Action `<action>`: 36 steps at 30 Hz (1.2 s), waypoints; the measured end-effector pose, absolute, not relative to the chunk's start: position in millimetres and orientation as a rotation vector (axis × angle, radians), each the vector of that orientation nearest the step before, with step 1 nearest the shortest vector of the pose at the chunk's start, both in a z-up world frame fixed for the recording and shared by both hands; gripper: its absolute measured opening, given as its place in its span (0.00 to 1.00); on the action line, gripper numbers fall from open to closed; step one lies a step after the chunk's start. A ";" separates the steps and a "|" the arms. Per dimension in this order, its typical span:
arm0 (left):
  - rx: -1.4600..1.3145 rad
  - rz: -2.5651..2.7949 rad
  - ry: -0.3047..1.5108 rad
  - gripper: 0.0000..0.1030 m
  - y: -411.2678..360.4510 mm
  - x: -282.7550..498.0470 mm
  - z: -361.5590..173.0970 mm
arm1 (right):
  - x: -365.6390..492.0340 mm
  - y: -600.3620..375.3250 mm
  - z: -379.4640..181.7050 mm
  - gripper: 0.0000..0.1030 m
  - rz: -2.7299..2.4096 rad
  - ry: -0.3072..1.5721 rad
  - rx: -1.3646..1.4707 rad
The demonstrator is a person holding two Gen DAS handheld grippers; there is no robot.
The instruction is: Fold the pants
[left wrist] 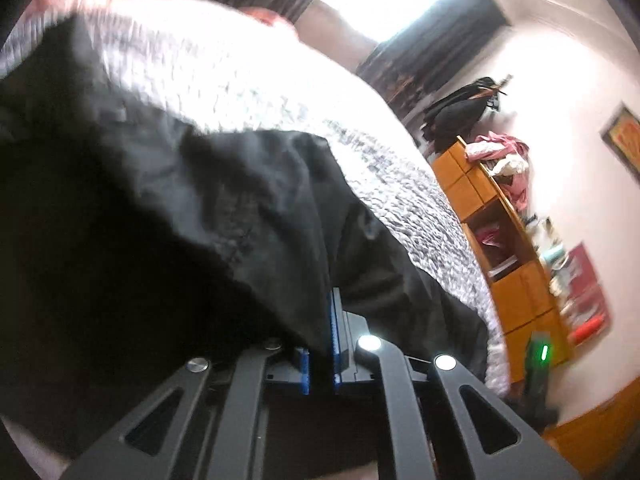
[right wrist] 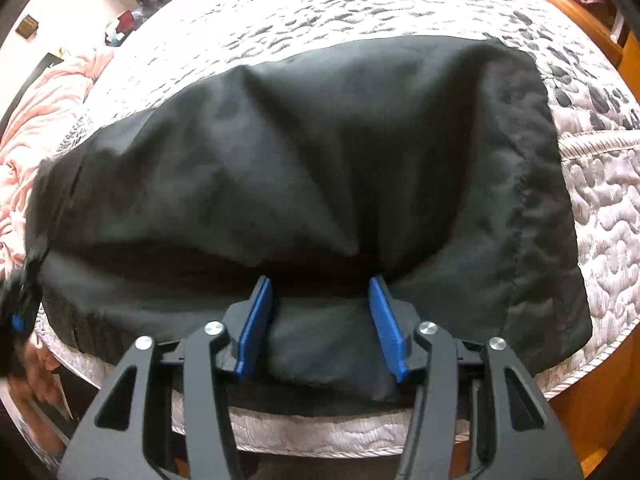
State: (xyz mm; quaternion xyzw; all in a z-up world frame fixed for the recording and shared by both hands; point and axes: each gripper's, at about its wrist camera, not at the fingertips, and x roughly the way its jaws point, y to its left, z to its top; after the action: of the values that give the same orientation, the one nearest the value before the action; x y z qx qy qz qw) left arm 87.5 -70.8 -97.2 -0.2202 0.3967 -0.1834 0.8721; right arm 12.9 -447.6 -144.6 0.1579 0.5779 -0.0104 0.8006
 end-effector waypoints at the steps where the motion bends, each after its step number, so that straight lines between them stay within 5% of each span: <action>1: -0.442 -0.380 0.807 0.07 -73.4 76.3 -95.0 | 13.0 -448.6 -144.3 0.48 -0.023 1.242 0.336; 10: -0.419 -0.330 0.886 0.15 -75.8 31.0 -149.3 | 13.1 -446.0 -137.3 0.50 -0.091 1.269 0.244; 13: -0.413 -0.320 0.880 0.16 -83.0 32.6 -150.4 | 9.1 -441.3 -127.9 0.59 -0.122 1.238 0.226; 21: -0.398 -0.309 0.876 0.17 -88.7 34.0 -152.9 | -3.2 -371.7 -83.1 0.59 0.072 1.116 0.163; 31: -0.387 -0.334 0.908 0.21 -86.2 39.0 -158.3 | 5.0 -277.4 -144.6 0.62 0.149 1.262 -0.022; 34: -0.391 -0.343 0.947 0.26 -80.3 40.8 -153.1 | 4.1 -273.3 -144.7 0.63 0.128 1.263 -0.041; 36: -0.407 -0.333 0.973 0.42 -69.4 41.8 -147.2 | 3.3 -273.7 -145.3 0.63 0.132 1.261 -0.033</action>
State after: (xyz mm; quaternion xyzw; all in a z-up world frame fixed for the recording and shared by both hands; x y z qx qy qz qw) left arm 41.8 -69.4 -147.2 -0.1931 0.4619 -0.1580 0.8511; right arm 3.3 -273.7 -145.3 -0.0153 0.5893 0.0617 0.8054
